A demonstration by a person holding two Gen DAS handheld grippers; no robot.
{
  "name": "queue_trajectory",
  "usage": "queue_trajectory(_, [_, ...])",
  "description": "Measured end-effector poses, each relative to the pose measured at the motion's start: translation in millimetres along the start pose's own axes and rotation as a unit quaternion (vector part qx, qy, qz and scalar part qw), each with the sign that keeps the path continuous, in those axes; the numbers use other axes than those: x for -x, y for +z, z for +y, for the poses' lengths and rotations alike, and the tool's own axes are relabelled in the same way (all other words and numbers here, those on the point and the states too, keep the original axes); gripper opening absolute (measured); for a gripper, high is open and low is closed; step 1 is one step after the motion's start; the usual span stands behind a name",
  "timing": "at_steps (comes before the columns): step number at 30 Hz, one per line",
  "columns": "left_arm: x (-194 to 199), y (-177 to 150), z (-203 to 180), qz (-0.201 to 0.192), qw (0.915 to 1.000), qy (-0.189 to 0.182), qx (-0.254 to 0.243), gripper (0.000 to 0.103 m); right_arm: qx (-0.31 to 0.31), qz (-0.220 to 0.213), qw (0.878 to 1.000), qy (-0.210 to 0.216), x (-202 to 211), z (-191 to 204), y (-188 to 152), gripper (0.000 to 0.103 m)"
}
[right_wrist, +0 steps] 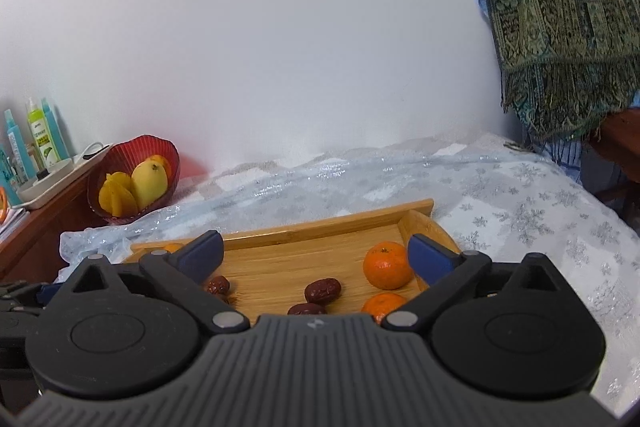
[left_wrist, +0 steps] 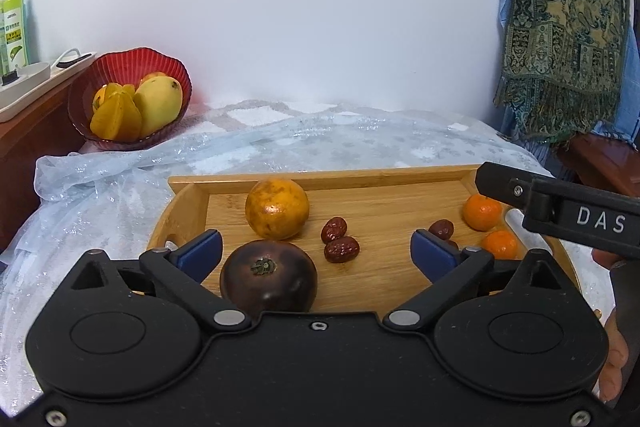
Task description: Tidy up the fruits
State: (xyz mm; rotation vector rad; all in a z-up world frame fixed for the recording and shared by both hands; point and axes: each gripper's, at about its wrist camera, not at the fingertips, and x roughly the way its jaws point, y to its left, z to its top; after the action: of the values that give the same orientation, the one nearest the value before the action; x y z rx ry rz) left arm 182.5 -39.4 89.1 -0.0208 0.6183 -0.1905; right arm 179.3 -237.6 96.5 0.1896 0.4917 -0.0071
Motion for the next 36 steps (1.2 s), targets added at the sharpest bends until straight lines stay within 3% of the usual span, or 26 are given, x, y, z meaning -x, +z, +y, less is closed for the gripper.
queue_trajectory(26, [35.8, -24.7, 14.6, -0.015, 0.9996, -0.002, 0.025, 0.101, 0.007, -0.029, 0.999, -0.013, 32.6, -0.5, -26.4, 0.103])
queue_trajectory(36, [59.8, -53.0, 13.0, -0.035, 0.9989, 0.031, 0.009, 0.102, 0.025, -0.059, 0.997, -0.030, 62.9, 2.6, -50.2, 0.103])
